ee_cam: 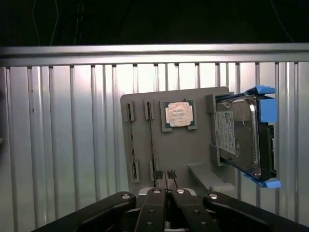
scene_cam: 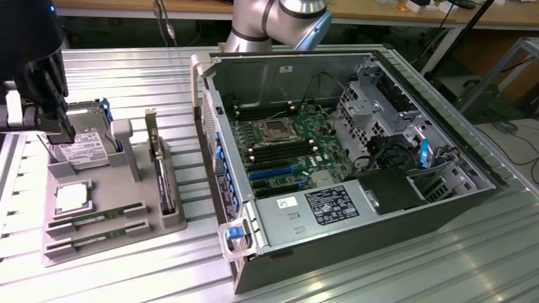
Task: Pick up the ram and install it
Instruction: 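Pick up the ram and move it above insertion slot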
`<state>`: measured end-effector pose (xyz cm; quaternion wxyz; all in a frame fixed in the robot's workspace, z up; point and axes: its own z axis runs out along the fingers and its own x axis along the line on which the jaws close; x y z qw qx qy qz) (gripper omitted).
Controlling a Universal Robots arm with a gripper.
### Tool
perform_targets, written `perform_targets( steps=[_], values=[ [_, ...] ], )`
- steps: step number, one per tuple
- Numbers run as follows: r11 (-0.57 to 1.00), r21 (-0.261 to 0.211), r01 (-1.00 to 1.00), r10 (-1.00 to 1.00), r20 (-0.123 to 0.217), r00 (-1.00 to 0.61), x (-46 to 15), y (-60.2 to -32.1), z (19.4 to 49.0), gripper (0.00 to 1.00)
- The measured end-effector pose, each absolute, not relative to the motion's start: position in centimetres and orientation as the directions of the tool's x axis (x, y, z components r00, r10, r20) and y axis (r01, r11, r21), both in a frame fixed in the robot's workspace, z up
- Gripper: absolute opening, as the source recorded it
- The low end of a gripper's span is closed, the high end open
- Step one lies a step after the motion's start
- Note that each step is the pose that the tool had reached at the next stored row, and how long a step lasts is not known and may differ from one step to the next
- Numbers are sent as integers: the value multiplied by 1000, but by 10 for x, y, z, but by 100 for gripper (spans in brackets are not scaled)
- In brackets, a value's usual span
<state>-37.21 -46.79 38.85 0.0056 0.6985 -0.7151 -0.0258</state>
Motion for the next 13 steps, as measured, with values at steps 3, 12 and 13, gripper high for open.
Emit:
perform_targets(
  steps=[3, 12, 13],
  values=[
    [23, 45, -999, -999, -28, -24, -372, -468, 382, 11],
    [23, 44, -999, -999, -28, -24, -372, -477, 363, 11],
    [23, 44, -999, -999, -28, -24, -372, -479, 360, 11]
  ],
)
